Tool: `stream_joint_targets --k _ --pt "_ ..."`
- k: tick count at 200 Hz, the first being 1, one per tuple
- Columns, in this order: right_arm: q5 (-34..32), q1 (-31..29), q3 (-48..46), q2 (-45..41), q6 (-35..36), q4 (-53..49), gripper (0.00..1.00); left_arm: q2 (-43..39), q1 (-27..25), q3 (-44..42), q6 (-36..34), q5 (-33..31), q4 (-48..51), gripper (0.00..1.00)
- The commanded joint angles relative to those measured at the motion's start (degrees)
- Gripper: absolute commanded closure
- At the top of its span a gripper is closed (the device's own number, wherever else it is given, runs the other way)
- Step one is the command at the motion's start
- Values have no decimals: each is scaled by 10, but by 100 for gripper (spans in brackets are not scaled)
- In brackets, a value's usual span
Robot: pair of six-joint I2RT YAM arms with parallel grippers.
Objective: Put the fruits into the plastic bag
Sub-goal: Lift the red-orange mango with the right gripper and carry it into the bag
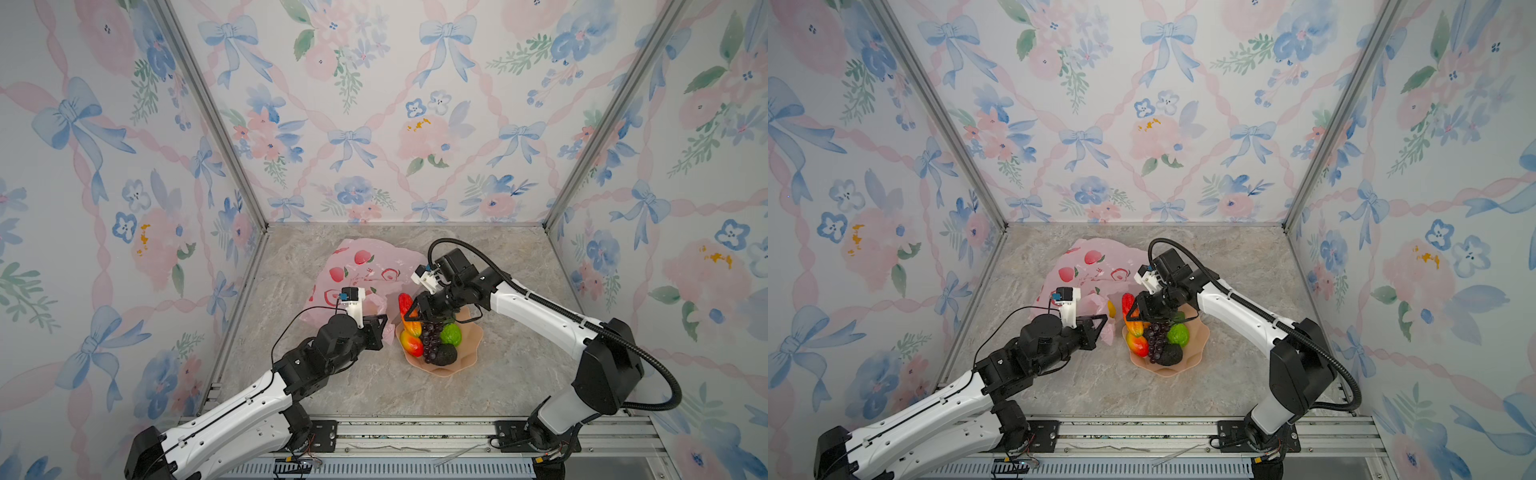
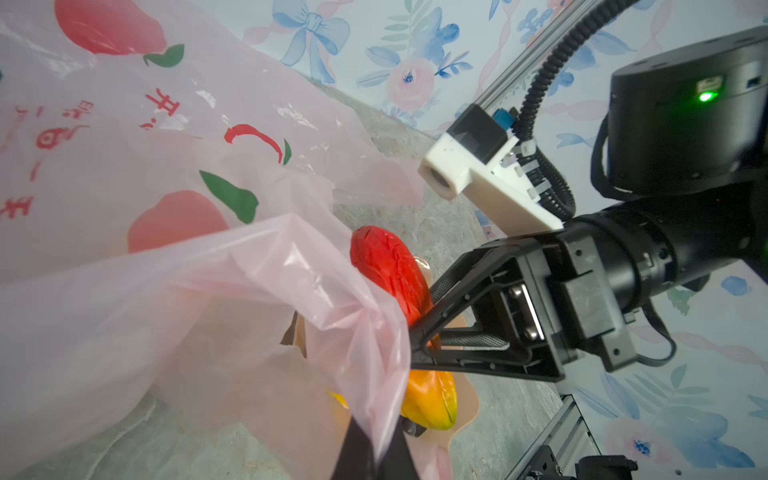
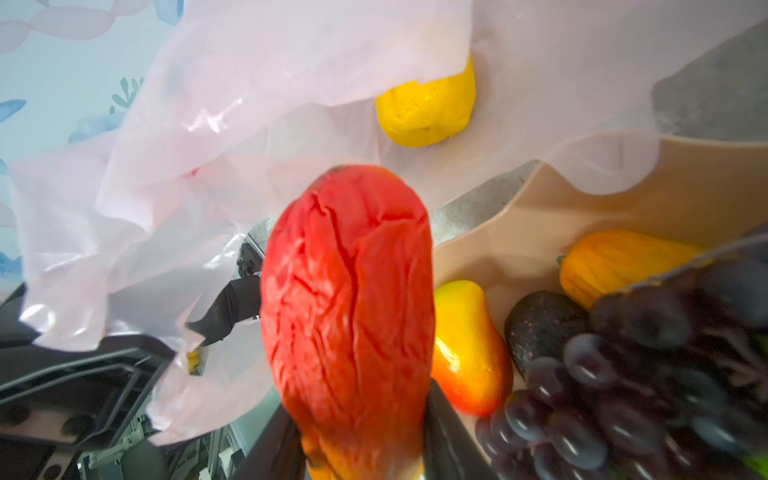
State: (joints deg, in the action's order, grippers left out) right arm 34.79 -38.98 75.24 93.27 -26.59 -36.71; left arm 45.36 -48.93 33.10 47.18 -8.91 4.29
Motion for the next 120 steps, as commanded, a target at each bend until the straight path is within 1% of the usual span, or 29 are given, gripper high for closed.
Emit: stream_joint_targets --k 1,11,77,120 --pt "12 -9 24 12 15 -27 59 -12 4 1 -12 3 -9 100" --pt "12 -11 27 31 17 -29 60 -13 4 2 -12 3 -8 100" --pt "16 -14 36 63 17 -20 60 -13 4 5 -17 14 -11 100" --pt "19 -14 59 103 -1 1 60 -24 3 3 -26 28 -16 100"
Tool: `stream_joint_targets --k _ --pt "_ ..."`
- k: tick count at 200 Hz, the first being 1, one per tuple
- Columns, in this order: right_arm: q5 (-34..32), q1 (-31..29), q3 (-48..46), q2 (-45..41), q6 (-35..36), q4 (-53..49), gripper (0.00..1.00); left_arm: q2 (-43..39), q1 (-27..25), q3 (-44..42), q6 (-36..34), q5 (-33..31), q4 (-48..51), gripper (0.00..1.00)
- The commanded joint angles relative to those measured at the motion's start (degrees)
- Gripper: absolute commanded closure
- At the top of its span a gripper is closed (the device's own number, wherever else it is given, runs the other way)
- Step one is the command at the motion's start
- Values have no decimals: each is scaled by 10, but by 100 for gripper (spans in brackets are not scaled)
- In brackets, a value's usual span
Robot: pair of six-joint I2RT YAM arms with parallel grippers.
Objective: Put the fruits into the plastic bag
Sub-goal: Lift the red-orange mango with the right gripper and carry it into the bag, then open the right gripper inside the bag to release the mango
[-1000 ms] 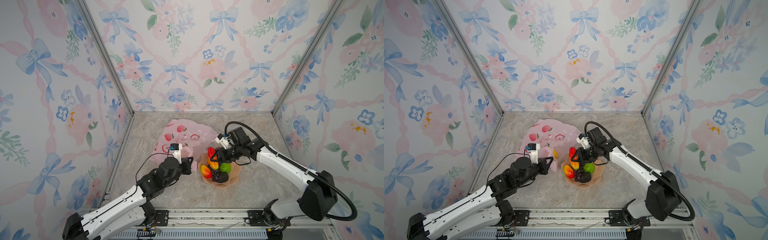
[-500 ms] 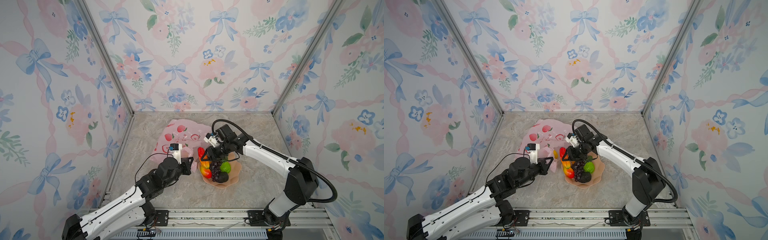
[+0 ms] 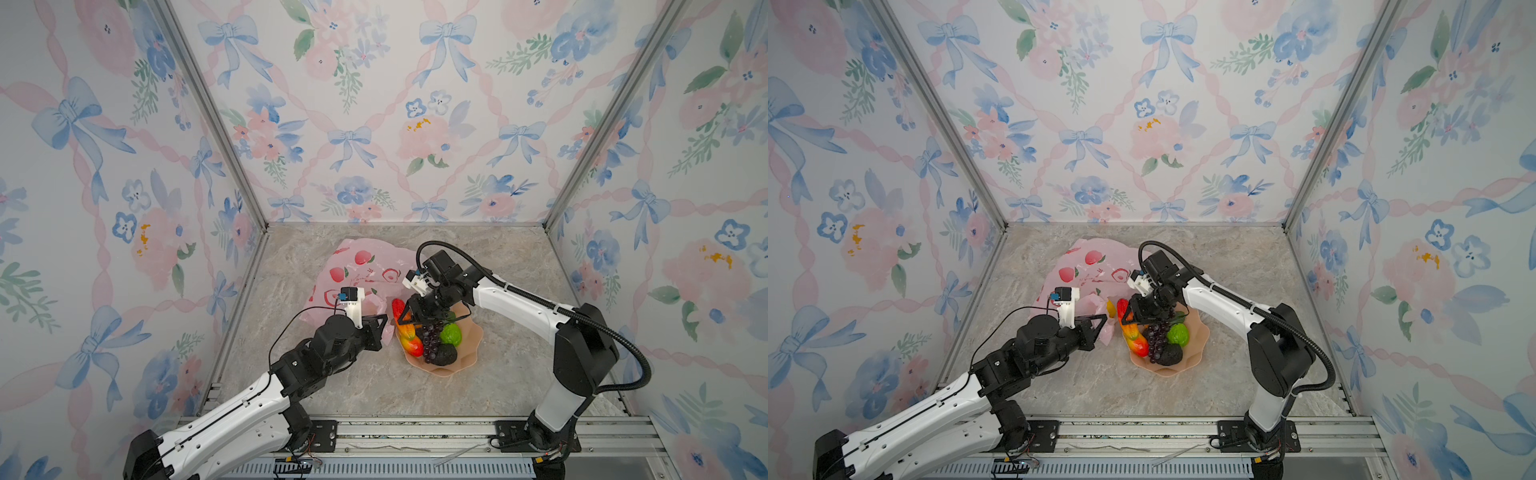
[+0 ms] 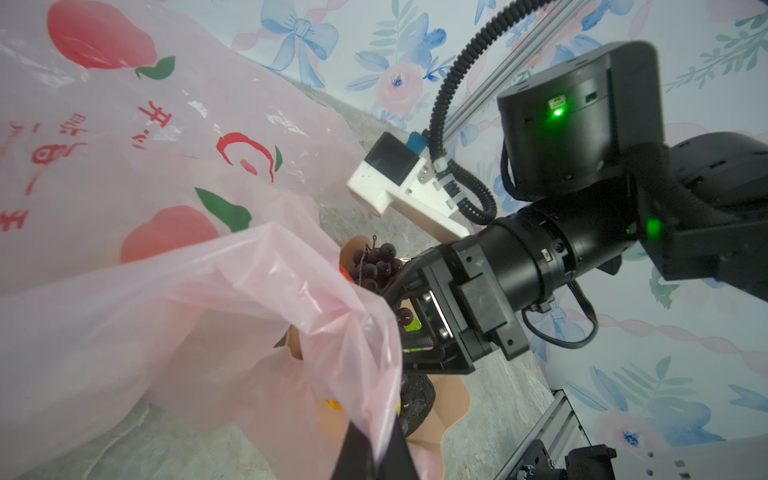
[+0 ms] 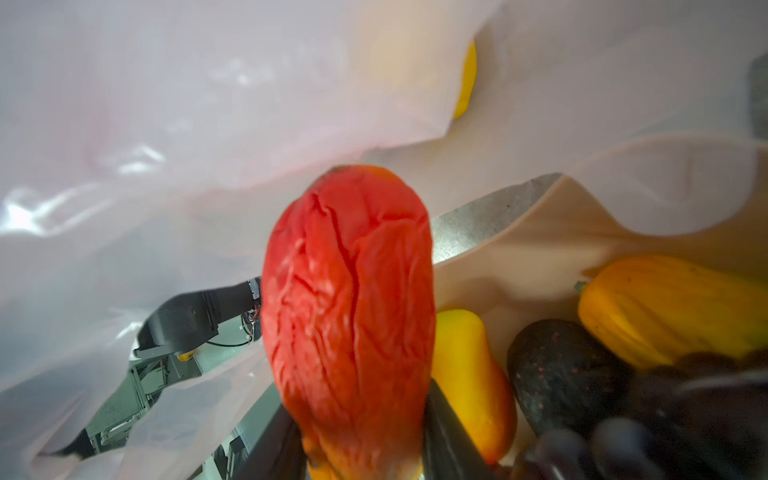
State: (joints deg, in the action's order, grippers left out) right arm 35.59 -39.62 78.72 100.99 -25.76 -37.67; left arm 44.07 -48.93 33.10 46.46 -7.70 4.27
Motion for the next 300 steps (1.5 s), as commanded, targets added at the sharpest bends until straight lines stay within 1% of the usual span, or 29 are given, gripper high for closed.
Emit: stream_joint_targets --k 1,44,77,82,113,161,194,221,264,287,300 --pt "11 -8 25 27 -10 12 60 -10 3 3 -20 16 -16 100" --pt "-9 -5 54 60 -54 64 61 -8 -1 -2 -28 39 -34 100" --pt "-48 0 70 73 -97 124 61 -4 -1 -4 -32 45 -39 100" --pt "-53 1 72 75 -116 133 61 -4 -2 -4 -33 46 -40 100" --pt "-82 3 83 91 -160 186 61 -1 -2 -7 -35 48 -40 100" --pt "-138 1 58 114 -235 304 61 0 -2 -14 -31 48 -50 100" --pt "-175 -11 34 123 -267 386 61 0 -2 -23 -25 45 -61 100" --pt "-174 -23 17 138 -308 454 61 -2 -2 -33 -20 38 -71 100" --pt "-118 -52 9 175 -353 551 59 -7 4 -50 -11 31 -83 100" --pt "-93 -67 12 198 -371 572 58 -12 8 -56 -9 32 -85 100" --pt "-88 -74 14 207 -369 566 58 -15 11 -59 -8 32 -86 100"
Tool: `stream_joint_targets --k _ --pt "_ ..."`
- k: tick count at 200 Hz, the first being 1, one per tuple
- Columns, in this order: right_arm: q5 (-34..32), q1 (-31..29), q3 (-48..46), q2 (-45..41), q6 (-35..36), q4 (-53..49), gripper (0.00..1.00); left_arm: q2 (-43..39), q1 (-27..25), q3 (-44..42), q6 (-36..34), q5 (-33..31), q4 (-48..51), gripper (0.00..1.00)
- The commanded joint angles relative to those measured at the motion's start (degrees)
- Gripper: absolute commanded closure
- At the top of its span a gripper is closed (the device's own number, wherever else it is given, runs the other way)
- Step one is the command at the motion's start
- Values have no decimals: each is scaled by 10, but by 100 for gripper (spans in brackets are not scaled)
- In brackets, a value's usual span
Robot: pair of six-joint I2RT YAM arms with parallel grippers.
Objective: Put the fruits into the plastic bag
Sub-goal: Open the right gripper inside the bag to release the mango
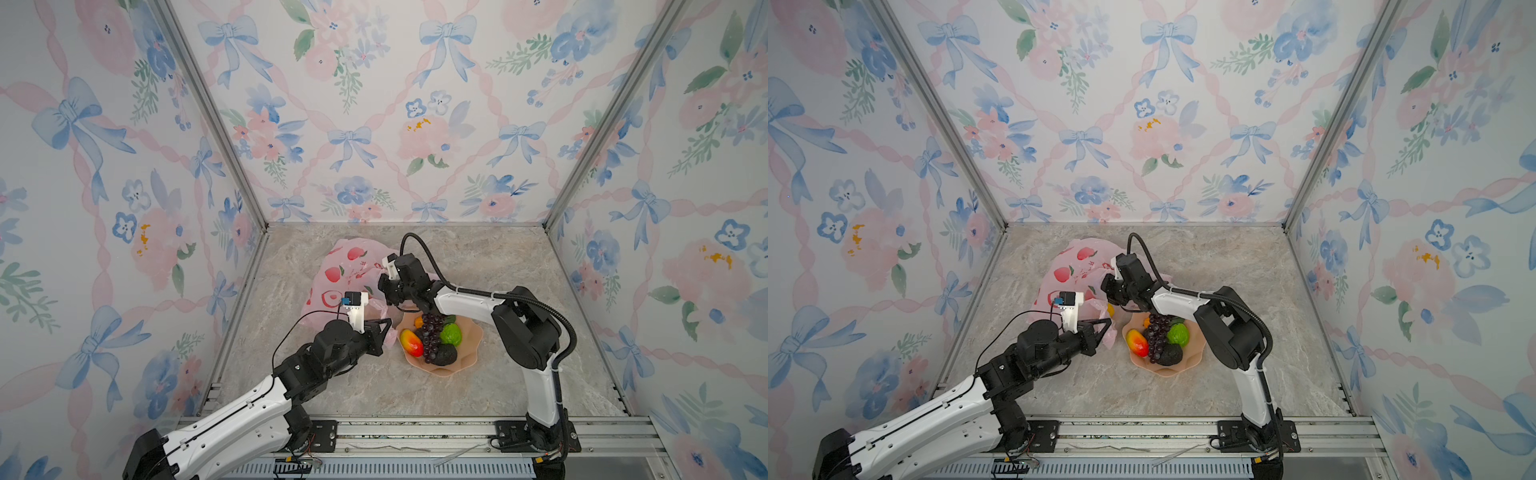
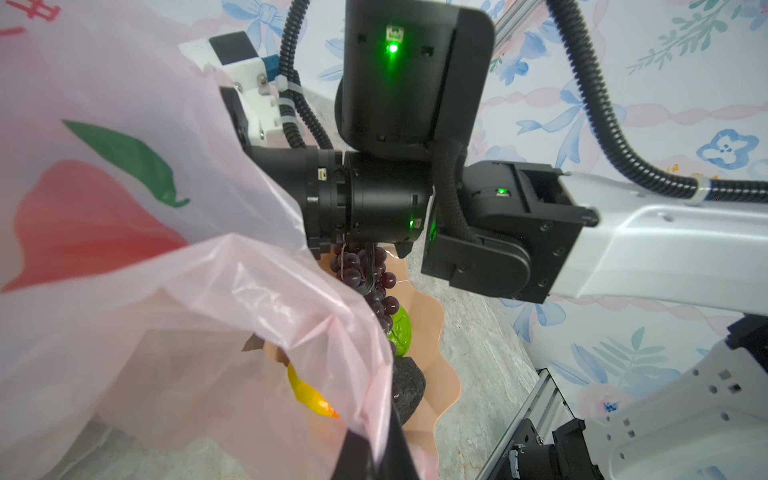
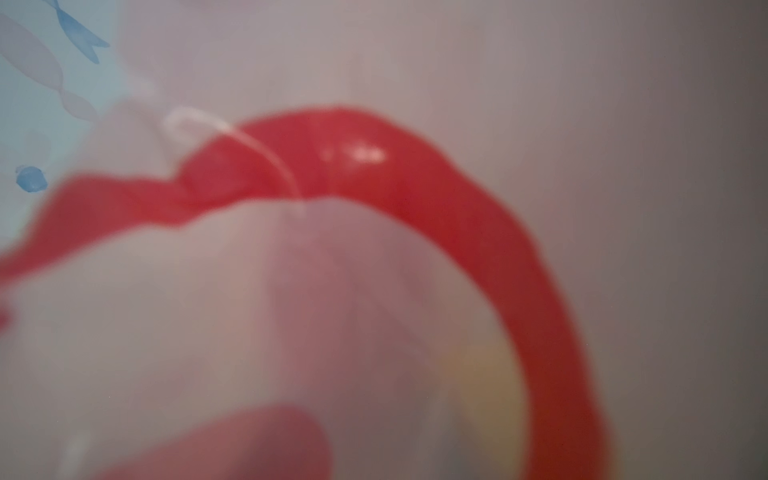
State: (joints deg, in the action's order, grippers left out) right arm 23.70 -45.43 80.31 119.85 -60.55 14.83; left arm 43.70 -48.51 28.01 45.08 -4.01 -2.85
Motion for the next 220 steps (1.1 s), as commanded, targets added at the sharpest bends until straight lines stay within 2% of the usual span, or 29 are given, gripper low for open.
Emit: stream_joint_targets --k 1,29,56,101,220 --pt "31 -16 -2 19 -21 39 58 -12 7 -9 6 -5 -15 100" --pt "29 -24 13 34 -3 -9 56 -18 12 -13 9 0 -15 100" --pt "20 -28 36 40 22 -61 44 -21 15 -15 9 5 -16 100" --pt "19 -28 48 45 26 -74 33 -26 18 -17 9 8 -13 100" --pt "4 -29 50 3 75 -123 31 -42 23 -21 10 4 -7 100"
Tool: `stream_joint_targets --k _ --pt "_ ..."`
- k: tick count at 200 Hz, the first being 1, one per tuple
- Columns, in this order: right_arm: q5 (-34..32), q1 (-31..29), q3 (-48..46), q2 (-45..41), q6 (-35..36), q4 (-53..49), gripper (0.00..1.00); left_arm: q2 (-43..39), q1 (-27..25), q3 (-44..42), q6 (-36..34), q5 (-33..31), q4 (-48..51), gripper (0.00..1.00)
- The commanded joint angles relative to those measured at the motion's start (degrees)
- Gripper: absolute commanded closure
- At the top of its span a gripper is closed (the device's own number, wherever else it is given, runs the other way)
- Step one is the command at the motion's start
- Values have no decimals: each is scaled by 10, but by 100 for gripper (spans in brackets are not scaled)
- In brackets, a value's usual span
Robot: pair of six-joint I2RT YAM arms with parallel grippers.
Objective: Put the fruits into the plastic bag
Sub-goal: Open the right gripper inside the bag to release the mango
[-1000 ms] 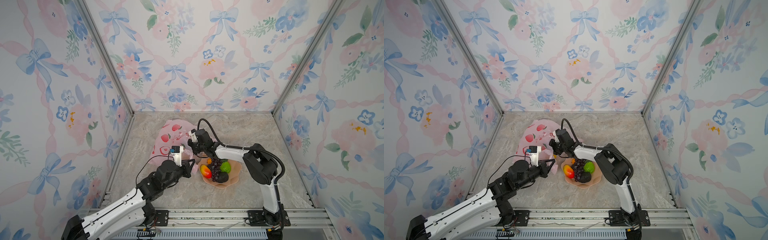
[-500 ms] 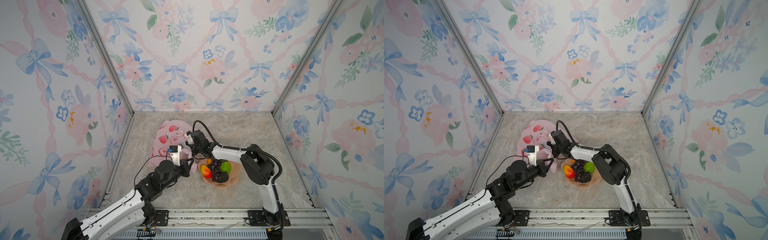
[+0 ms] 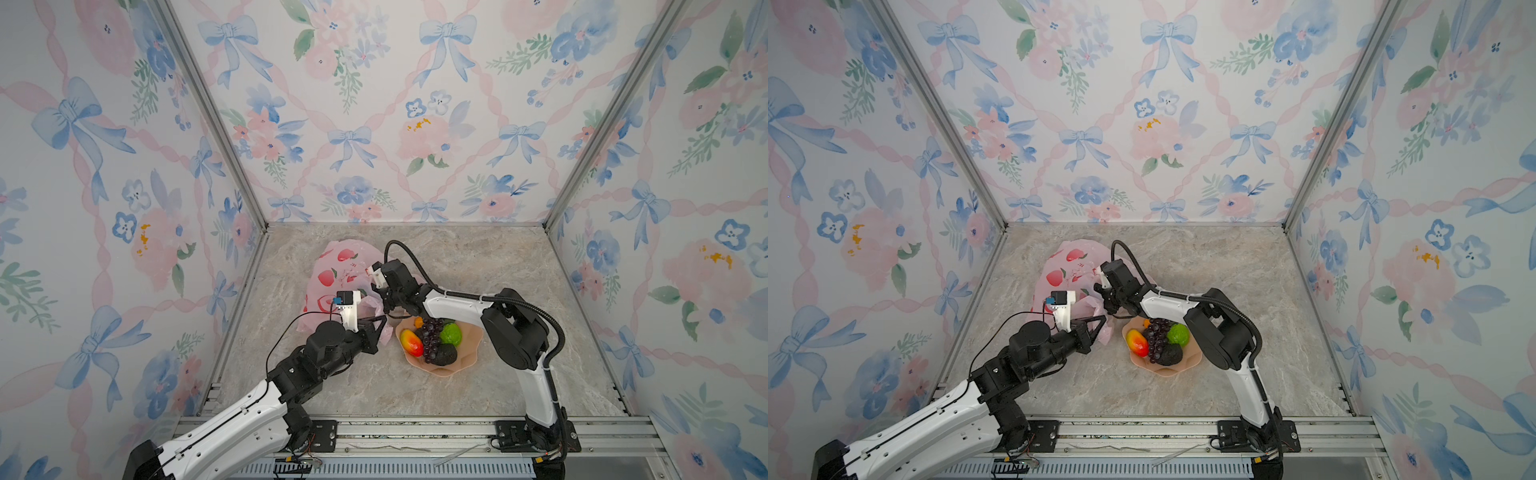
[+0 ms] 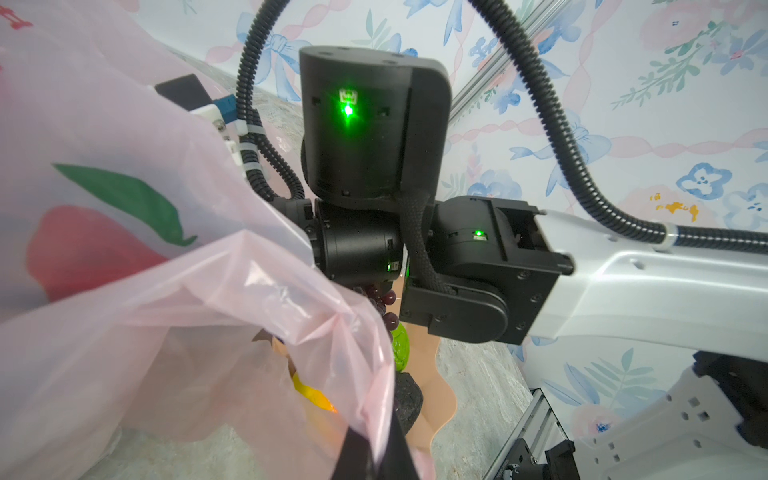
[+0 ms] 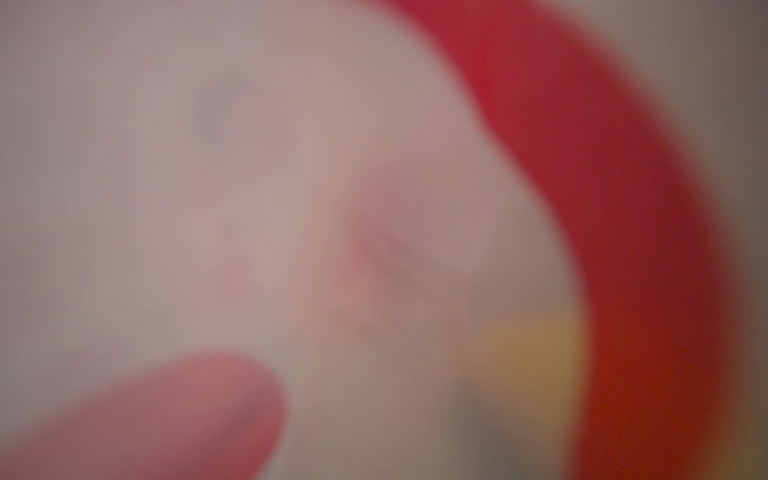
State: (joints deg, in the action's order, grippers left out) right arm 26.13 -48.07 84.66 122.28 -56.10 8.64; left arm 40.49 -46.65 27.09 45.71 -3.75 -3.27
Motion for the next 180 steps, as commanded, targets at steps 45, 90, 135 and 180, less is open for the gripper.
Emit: stream_joint_targets --k 45,90,135,180 --pt "-56 -4 12 -62 102 -147 31 -20 6 -13 4 -4 6 100" --pt "-104 -4 19 -103 184 -247 29 -34 8 -15 7 -9 20 100" --pt "-137 -1 22 -132 245 -317 27 -50 9 -19 12 -14 31 100" --pt "-146 27 4 -163 263 -340 26 -50 9 -19 14 -11 38 100"
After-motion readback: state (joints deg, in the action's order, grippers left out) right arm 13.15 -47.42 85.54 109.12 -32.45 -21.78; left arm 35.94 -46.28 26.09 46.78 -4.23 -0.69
